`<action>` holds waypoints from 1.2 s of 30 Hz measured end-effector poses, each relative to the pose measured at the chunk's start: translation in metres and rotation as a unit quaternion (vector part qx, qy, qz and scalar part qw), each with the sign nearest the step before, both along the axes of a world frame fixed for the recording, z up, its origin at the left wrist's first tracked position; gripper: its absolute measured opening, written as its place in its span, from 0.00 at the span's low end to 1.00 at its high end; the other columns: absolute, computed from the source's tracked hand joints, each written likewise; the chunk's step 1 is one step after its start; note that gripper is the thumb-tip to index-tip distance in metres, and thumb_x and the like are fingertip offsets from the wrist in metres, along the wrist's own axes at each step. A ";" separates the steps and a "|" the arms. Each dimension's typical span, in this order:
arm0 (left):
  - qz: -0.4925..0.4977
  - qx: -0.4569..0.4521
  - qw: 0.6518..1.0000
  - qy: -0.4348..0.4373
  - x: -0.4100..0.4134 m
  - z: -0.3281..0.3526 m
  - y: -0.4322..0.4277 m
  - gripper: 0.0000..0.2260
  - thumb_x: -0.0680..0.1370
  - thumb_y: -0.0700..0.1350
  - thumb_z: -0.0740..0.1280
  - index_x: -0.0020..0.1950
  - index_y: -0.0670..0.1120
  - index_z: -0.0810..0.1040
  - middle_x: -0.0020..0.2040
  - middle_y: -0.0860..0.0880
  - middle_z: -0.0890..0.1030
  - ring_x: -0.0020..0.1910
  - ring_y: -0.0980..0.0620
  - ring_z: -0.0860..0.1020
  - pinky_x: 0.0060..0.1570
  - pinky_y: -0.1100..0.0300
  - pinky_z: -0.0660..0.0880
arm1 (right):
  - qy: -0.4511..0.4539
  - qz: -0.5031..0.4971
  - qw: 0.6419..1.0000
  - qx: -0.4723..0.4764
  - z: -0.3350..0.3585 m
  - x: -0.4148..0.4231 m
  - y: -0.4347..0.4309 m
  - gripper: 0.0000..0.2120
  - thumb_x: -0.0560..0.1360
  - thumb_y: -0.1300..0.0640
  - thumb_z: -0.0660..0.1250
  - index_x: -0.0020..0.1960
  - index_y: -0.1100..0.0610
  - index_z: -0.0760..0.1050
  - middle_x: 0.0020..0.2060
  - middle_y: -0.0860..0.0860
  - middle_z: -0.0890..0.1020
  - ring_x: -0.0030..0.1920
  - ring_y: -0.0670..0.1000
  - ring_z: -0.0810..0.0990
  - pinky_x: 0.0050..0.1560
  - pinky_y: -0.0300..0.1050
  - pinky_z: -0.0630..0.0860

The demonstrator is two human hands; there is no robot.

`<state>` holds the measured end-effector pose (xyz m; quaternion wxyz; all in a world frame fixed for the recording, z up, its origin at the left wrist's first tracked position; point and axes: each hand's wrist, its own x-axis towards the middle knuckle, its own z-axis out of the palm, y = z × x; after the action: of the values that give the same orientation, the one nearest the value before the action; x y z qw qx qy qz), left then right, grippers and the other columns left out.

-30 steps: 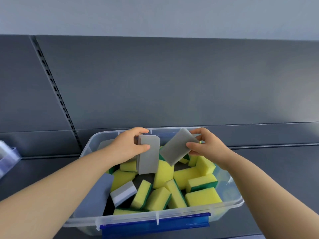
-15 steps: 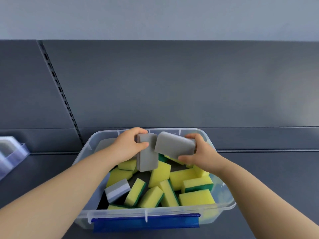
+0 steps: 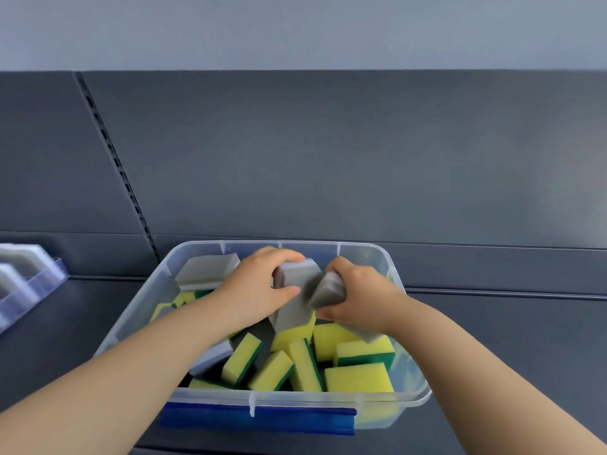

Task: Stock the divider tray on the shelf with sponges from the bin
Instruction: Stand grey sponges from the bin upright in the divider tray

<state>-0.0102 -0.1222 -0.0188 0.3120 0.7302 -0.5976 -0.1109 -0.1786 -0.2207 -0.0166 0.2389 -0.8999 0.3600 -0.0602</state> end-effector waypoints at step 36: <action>0.425 -0.222 0.822 0.307 0.254 -0.015 0.538 0.19 0.73 0.41 0.71 0.62 0.54 0.74 0.56 0.49 0.80 0.53 0.51 0.80 0.50 0.49 0.79 | -0.302 0.197 0.913 0.190 -0.016 0.301 0.408 0.18 0.67 0.60 0.74 0.46 0.40 0.72 0.42 0.35 0.79 0.43 0.34 0.75 0.40 0.24 0.69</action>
<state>0.2439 0.4162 -0.0337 0.6492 0.7510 -0.1097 -0.0497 0.1221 0.1872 -0.0324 0.5093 -0.8293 0.0908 -0.2111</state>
